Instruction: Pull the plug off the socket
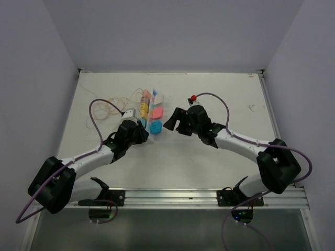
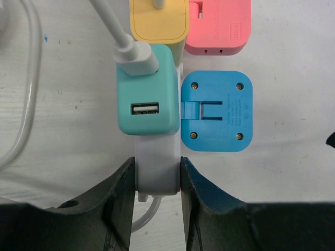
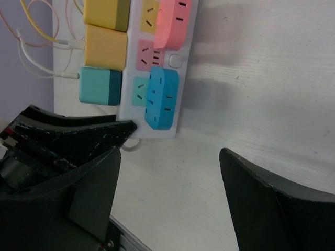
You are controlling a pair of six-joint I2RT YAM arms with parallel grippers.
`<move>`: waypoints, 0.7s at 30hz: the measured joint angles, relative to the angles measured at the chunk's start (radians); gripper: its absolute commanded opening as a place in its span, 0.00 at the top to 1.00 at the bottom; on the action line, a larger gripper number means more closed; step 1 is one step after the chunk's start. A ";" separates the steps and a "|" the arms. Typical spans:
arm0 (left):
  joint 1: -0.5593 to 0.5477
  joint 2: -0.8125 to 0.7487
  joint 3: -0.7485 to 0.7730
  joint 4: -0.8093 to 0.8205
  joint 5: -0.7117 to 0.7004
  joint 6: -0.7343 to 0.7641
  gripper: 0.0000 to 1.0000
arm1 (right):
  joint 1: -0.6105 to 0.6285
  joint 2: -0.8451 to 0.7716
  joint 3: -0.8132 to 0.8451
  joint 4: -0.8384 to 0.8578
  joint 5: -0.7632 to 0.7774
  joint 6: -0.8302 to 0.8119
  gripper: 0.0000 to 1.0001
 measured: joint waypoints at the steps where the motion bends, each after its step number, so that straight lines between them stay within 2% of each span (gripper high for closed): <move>1: 0.000 -0.002 0.002 -0.005 -0.003 0.006 1.00 | 0.000 0.029 0.010 0.025 -0.007 0.007 0.21; 4: -0.001 -0.006 0.006 -0.021 -0.012 0.021 1.00 | 0.000 0.113 0.033 0.090 -0.031 0.022 0.22; 10: -0.002 -0.011 0.013 -0.041 -0.024 0.043 1.00 | 0.000 0.238 0.072 0.179 -0.084 0.037 0.34; 21: -0.003 -0.011 0.013 -0.041 -0.031 0.054 1.00 | 0.000 0.414 0.131 0.349 -0.181 0.073 0.37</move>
